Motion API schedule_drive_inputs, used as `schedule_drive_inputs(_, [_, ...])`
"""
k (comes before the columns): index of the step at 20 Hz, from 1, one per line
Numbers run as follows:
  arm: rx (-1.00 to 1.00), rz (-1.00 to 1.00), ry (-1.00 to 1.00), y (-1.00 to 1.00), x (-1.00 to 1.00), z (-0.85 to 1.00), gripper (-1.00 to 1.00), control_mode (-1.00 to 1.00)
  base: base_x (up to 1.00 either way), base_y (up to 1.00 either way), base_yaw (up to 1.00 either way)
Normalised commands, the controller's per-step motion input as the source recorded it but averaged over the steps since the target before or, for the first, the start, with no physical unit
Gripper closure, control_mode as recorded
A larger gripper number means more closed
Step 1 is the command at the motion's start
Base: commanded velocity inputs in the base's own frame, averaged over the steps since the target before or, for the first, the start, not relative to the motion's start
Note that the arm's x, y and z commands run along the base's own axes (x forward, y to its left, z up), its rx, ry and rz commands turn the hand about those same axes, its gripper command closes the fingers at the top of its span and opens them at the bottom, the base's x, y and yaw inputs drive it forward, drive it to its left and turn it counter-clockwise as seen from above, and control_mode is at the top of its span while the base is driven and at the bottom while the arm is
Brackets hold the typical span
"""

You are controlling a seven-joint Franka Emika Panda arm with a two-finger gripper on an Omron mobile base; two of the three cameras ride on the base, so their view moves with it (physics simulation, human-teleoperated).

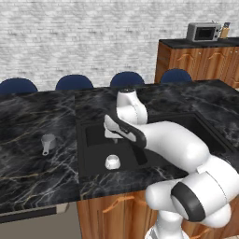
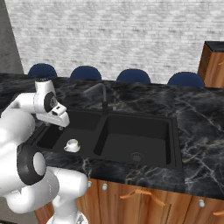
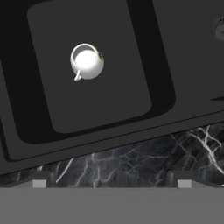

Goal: Move any existing items from the left basin to the right basin for drying. Then move the measuring cup from the counter to the left basin of the sink for washing.

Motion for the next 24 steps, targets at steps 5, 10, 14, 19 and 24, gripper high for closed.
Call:
schedule_drive_inputs(5, [0.0, 0.0, 0.08, 0.0, 0.17, -0.2, -1.0, -1.0, 0.0, 0.0, 0.0])
schedule_drive_inputs(10, [0.0, 0.0, 0.06, 0.07, 0.13, -0.19, -1.0, -1.0, 0.0, 0.0, 0.0])
schedule_drive_inputs(14, [0.0, -0.02, 0.07, 0.13, 0.06, -0.26, -1.0, -1.0, 0.0, 0.0, 0.0])
schedule_drive_inputs(19, [0.0, -0.06, 0.05, 0.1, 0.11, -0.27, -1.0, -1.0, 0.0, 0.0, 0.0])
schedule_drive_inputs(24, [0.0, -0.09, 0.06, 0.08, 0.27, -0.29, -1.0, -1.0, 0.0, 0.0, 0.0])
